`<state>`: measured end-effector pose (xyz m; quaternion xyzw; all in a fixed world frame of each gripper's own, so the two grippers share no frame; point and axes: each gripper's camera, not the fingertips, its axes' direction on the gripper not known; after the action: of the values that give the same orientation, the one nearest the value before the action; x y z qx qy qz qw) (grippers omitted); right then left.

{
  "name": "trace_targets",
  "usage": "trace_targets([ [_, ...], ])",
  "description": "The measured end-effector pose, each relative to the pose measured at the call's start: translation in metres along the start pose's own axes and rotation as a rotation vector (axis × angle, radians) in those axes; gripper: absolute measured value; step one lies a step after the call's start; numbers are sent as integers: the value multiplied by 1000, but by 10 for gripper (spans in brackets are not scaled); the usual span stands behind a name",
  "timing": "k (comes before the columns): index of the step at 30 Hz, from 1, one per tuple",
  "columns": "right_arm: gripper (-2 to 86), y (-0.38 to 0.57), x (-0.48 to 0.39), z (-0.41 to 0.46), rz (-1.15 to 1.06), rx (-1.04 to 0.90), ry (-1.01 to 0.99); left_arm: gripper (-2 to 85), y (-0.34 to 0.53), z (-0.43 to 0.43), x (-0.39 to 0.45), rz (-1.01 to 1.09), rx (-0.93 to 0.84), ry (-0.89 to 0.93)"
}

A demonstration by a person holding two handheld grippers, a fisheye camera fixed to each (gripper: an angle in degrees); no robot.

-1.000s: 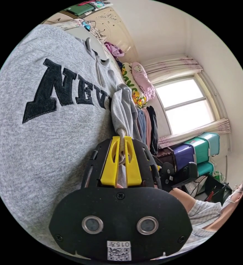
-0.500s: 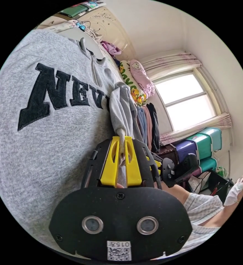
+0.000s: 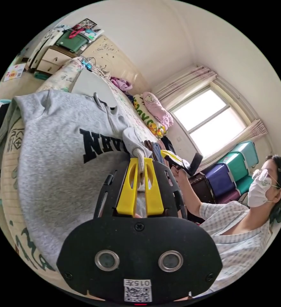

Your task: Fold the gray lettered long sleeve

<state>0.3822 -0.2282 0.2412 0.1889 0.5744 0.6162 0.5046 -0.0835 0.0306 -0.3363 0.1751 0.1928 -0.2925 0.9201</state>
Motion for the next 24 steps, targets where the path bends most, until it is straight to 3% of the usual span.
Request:
trace_targets([
  [5,103,-30,70,21,157,-190,57,22,7,4,-9,-83,-61,-128],
  [8,109,-42,73,18,162,-217,69,47,8,10,-13,-163,-102,-374],
  [11,110,-73,62,14,129,-217,34,61,-10,13,19,-81,-16,-541],
  [13,110,-90,48,16,81,-237,46,64,-38,42,45,20,-24,-540],
  [17,97,-130,20,33,11,-330,164,85,-124,181,81,187,-173,-395],
  [20,75,-151,12,41,22,-361,253,93,-174,305,97,254,-278,-410],
  [24,61,-185,11,37,69,-374,264,105,-224,445,95,194,-333,-352],
])
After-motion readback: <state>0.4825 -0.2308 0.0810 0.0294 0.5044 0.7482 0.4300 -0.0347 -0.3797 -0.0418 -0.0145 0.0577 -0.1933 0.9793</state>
